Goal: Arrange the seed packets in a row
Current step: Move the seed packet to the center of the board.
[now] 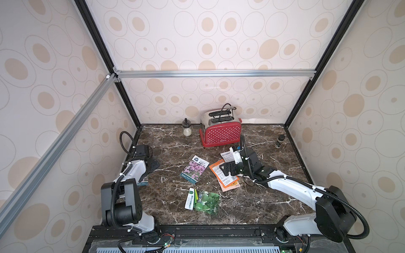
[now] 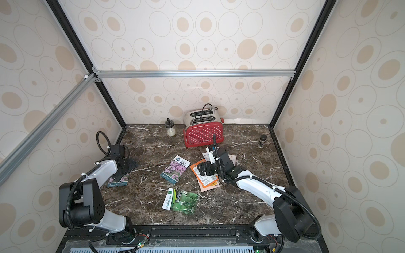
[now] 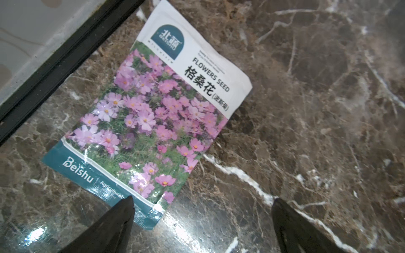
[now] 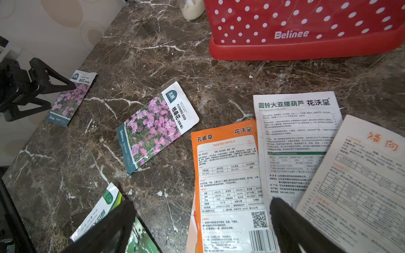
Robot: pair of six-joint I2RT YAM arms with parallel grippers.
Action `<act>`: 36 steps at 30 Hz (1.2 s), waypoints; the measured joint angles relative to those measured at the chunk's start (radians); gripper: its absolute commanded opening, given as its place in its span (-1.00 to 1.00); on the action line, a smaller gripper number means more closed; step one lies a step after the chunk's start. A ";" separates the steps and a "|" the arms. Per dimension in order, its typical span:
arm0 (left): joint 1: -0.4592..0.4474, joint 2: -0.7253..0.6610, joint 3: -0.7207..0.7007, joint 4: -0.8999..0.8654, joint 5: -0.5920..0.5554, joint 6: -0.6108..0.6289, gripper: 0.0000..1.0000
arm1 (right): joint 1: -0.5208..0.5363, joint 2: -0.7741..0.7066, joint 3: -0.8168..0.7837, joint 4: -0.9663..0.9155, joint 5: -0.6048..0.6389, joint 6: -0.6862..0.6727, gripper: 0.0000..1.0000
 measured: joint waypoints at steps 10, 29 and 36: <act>0.003 0.130 0.080 0.030 -0.031 -0.002 0.97 | 0.001 0.025 -0.007 0.024 -0.020 0.000 0.99; -0.032 0.243 0.130 0.057 -0.001 0.073 0.84 | 0.001 0.066 -0.006 0.039 -0.045 -0.001 1.00; -0.096 0.244 0.133 0.048 -0.015 0.091 0.84 | 0.001 0.066 -0.005 0.039 -0.045 -0.002 0.99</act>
